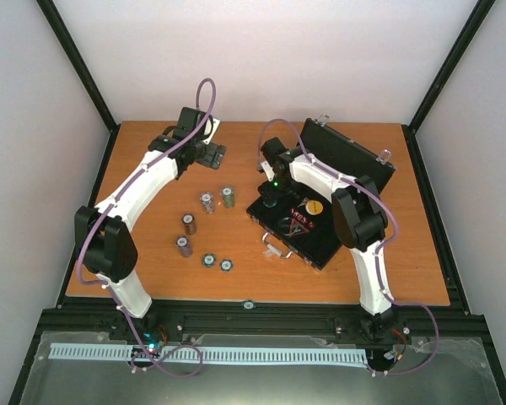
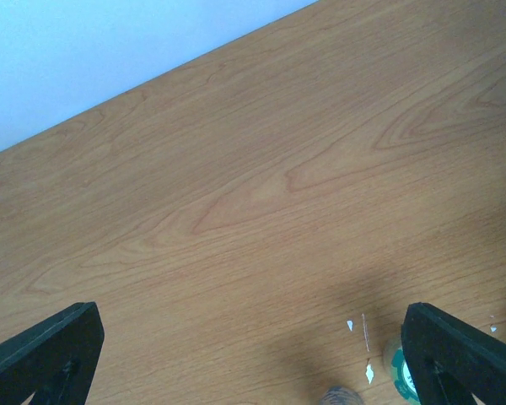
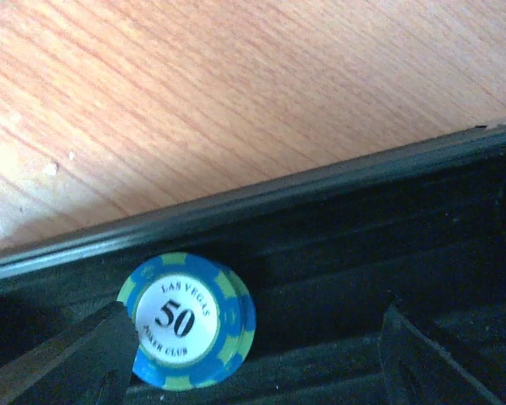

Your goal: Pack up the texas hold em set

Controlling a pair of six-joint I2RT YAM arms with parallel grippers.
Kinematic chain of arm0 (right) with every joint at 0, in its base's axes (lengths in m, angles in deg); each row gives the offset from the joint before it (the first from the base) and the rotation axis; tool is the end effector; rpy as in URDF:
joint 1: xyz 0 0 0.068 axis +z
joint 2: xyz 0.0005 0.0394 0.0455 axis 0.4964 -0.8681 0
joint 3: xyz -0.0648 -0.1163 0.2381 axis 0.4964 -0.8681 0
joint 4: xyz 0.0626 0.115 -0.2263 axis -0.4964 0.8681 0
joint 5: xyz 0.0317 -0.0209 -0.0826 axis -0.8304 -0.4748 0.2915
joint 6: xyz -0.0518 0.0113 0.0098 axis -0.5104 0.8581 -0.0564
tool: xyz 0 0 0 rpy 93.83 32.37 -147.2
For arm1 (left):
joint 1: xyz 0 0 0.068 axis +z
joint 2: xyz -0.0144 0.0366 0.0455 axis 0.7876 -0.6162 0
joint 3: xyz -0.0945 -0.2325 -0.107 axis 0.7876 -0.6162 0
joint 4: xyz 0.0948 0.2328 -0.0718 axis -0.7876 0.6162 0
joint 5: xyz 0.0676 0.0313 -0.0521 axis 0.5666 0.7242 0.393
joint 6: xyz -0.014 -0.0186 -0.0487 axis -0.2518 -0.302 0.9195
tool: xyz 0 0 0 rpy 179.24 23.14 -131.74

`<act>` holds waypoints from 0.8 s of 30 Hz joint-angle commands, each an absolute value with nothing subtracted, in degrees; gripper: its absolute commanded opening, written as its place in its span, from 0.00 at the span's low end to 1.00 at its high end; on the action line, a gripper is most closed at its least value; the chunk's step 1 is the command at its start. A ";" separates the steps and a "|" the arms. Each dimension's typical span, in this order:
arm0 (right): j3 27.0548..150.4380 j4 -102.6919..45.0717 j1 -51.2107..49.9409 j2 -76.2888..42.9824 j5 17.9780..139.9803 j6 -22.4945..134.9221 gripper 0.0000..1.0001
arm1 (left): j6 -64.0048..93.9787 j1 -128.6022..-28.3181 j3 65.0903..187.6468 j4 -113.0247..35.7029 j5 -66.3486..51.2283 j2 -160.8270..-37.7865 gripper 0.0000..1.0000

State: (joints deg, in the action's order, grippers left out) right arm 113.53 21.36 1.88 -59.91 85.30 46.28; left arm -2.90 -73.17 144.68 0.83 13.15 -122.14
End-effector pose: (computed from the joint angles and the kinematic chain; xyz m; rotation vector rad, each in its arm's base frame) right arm 0.3793 0.2347 0.1813 -0.8663 2.7524 0.1278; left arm 0.3619 -0.1323 0.3240 0.4534 2.2946 0.1277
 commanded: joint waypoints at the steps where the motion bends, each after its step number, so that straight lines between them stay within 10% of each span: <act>1: 117.50 22.52 1.98 -62.35 85.77 49.17 0.80 | -3.80 -72.70 144.82 0.36 13.53 -121.29 1.00; 24: 117.60 26.56 -0.23 -67.75 75.75 50.93 0.71 | -4.77 -72.68 144.72 0.10 15.20 -121.74 1.00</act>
